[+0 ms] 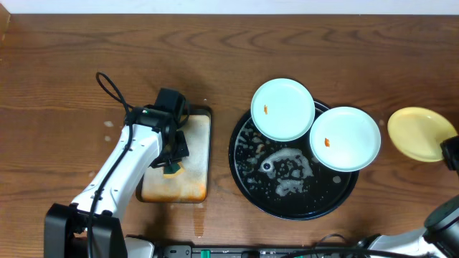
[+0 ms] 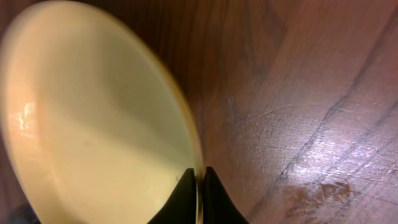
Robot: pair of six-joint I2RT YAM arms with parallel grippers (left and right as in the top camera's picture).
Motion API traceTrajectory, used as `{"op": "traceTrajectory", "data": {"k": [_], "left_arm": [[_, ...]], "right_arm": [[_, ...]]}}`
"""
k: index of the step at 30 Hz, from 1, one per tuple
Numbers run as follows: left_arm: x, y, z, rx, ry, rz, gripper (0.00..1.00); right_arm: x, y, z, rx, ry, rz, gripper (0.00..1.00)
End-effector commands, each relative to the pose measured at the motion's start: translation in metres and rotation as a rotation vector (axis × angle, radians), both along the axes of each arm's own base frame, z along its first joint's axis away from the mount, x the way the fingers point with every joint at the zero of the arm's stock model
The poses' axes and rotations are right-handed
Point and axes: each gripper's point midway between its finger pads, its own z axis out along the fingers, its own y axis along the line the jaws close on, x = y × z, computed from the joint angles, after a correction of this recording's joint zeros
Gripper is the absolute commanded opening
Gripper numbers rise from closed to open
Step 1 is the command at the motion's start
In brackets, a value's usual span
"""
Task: Clean dirty plates on tray and stack at the side
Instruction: 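Carry the yellow plate right and set it on the table, then grasp the right pale green plate rim with the right gripper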
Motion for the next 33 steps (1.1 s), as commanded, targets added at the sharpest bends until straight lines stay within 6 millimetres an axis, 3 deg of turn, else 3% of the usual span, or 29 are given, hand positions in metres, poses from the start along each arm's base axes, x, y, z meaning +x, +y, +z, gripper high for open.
{"op": "traceTrajectory", "data": {"k": [1, 5, 11, 16, 19, 22, 27, 31, 33], "left_arm": [[-0.002, 0.002, -0.001, 0.007, 0.01, -0.003, 0.16], [-0.002, 0.002, -0.001, 0.005, 0.012, -0.029, 0.15], [-0.002, -0.009, -0.001, -0.053, 0.021, -0.12, 0.12], [0.003, -0.012, -0.001, -0.063, 0.0, -0.154, 0.11], [0.008, -0.019, -0.001, -0.086, -0.022, -0.167, 0.11], [0.011, -0.026, 0.0, -0.104, -0.036, -0.18, 0.1], [0.013, -0.032, 0.002, -0.109, -0.05, -0.206, 0.1], [0.013, -0.032, 0.002, -0.108, -0.05, -0.207, 0.1], [0.013, -0.032, 0.002, -0.108, -0.05, -0.207, 0.11]], "right_arm": [[0.007, 0.003, -0.003, 0.018, -0.008, 0.023, 0.41], [0.027, 0.019, 0.023, 0.059, -0.149, 0.073, 0.46], [0.061, 0.073, 0.118, -0.007, -0.445, 0.338, 0.5], [0.057, 0.157, 0.188, -0.142, -0.551, 0.637, 0.52], [0.049, 0.222, 0.205, -0.155, -0.586, 0.866, 0.52], [0.036, 0.27, 0.198, -0.14, -0.536, 1.047, 0.52], [0.033, 0.304, 0.164, -0.2, -0.386, 1.244, 0.5], [0.041, 0.336, 0.132, -0.137, -0.346, 1.365, 0.39], [0.046, 0.367, 0.113, -0.042, -0.365, 1.451, 0.33]]}}
